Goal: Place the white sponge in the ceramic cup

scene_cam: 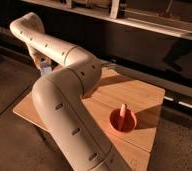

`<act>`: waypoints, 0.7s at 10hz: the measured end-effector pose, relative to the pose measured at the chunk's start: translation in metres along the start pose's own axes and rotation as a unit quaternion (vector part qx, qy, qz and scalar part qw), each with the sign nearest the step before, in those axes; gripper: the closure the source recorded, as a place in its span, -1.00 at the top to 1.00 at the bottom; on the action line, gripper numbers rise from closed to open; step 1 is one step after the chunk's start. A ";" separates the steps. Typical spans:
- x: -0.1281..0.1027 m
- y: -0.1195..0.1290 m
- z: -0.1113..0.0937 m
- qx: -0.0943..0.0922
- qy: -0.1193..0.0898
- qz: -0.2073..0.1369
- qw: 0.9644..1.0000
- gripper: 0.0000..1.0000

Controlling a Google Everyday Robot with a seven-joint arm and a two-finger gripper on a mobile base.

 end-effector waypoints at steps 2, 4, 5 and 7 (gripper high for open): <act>0.002 0.000 0.004 -0.001 0.003 0.000 1.000 -1.00; 0.002 -0.001 0.005 -0.002 0.002 0.003 1.000 -1.00; 0.000 -0.002 0.005 -0.001 -0.001 0.005 1.000 -1.00; -0.004 -0.002 0.004 0.002 -0.008 0.005 1.000 -1.00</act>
